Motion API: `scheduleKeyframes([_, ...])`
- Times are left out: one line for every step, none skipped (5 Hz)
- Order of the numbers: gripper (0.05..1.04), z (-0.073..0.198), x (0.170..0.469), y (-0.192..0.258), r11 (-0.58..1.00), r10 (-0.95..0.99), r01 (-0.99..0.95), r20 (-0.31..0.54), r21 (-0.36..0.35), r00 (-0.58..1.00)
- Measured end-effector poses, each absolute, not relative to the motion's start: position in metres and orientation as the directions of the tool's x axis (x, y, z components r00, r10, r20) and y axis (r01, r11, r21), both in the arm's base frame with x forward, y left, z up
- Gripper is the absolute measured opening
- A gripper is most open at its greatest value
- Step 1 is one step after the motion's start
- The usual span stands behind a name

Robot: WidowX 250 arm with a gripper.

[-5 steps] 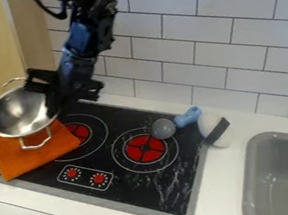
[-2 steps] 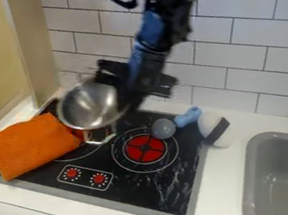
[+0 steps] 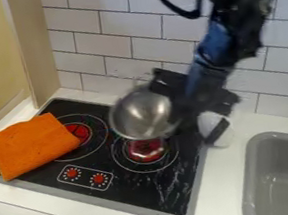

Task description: Moved the silver pot to the right burner

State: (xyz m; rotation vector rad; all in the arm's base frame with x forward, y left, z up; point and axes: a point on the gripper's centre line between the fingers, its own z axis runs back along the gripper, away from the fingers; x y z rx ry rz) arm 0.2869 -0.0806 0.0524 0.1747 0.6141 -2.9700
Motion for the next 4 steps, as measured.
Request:
scheduleKeyframes([0.064, 0.049, 0.278, -0.097, -0.919, -0.009, 0.057, -0.124, -0.391, -0.992])
scheduleKeyframes([0.064, 0.042, 0.267, -0.106, -0.919, 0.036, 0.009, -0.105, -0.394, -0.994])
scheduleKeyframes([0.064, 0.037, 0.261, -0.104, -0.917, 0.041, 0.0, -0.095, -0.398, -0.995])
scheduleKeyframes([0.064, 0.036, 0.261, -0.105, -0.92, 0.04, 0.0, -0.094, -0.391, -0.995])
